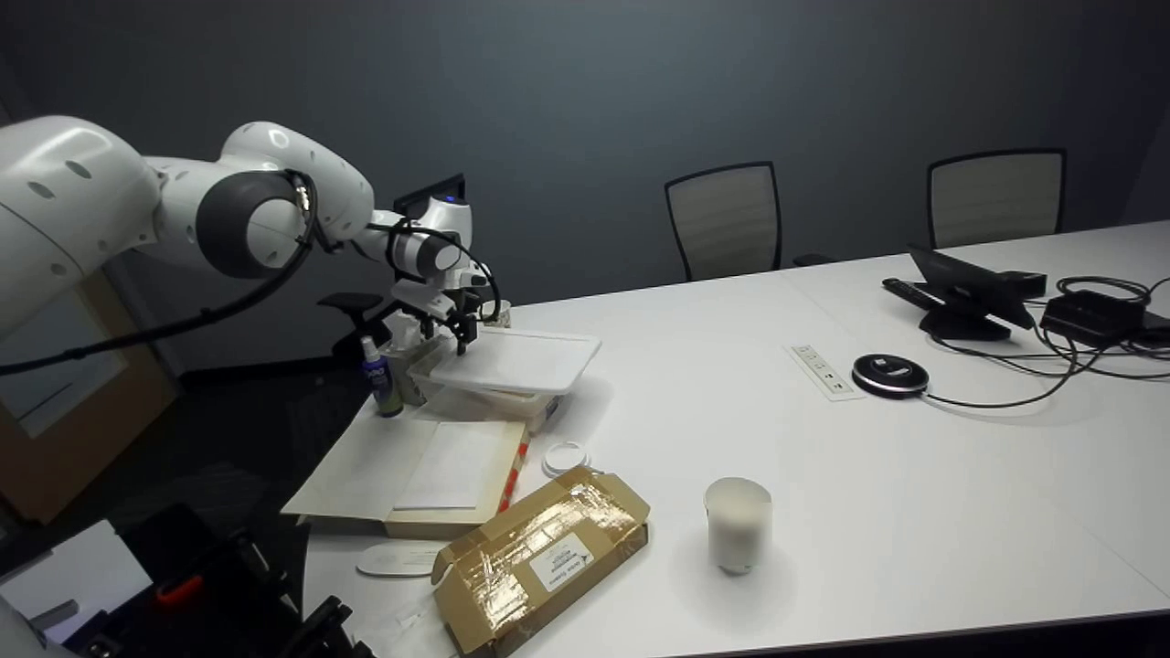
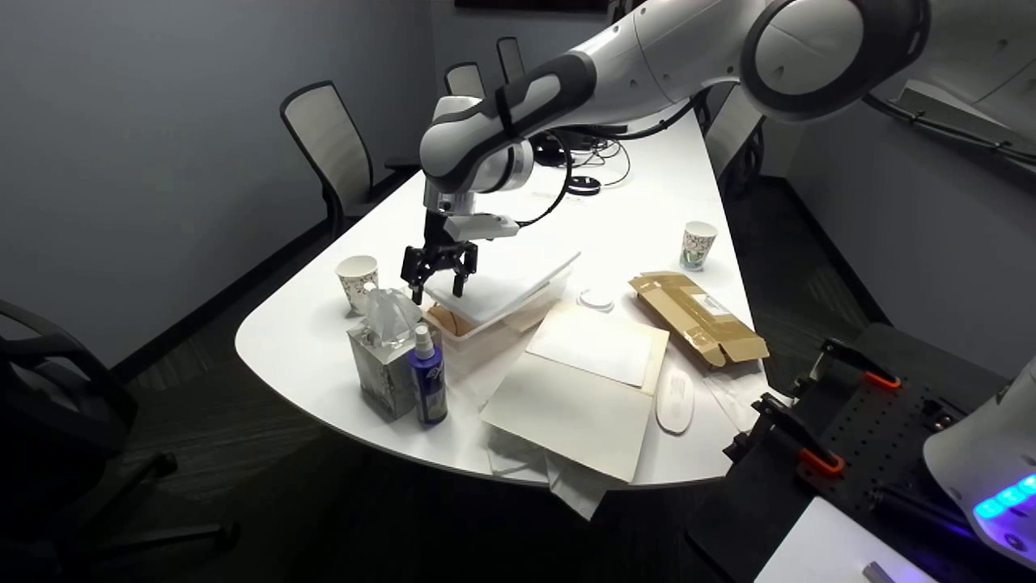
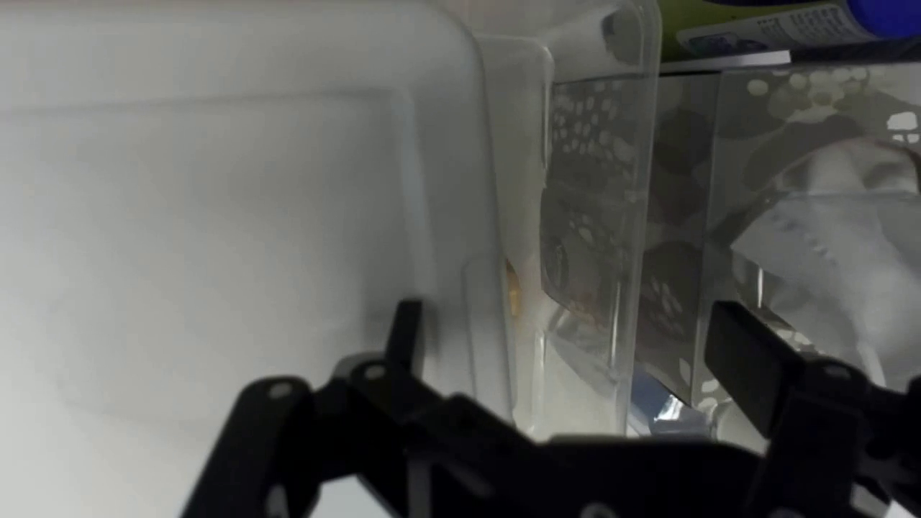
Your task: Cover the lunchbox
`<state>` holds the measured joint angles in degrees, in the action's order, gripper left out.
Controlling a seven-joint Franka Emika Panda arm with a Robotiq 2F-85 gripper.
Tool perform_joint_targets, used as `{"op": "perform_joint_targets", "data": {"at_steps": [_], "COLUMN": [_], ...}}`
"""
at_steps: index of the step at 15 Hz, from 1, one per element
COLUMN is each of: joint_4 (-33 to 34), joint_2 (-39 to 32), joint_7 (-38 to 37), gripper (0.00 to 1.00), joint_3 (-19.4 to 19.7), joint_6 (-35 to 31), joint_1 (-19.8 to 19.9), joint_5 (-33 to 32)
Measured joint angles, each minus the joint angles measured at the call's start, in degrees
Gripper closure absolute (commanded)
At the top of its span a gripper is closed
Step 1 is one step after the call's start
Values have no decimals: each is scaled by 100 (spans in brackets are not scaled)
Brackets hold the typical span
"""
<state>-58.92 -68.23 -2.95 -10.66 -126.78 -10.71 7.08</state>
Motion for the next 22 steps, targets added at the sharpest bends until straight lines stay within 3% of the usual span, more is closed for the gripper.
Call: {"op": "perform_joint_targets", "data": {"at_steps": [22], "joint_4": [711], "joint_2": [-312], "joint_7": [616], "gripper": [0], "joint_3": [-695], "joint_6": [356], "joint_1": [198], "joint_5": [231]}}
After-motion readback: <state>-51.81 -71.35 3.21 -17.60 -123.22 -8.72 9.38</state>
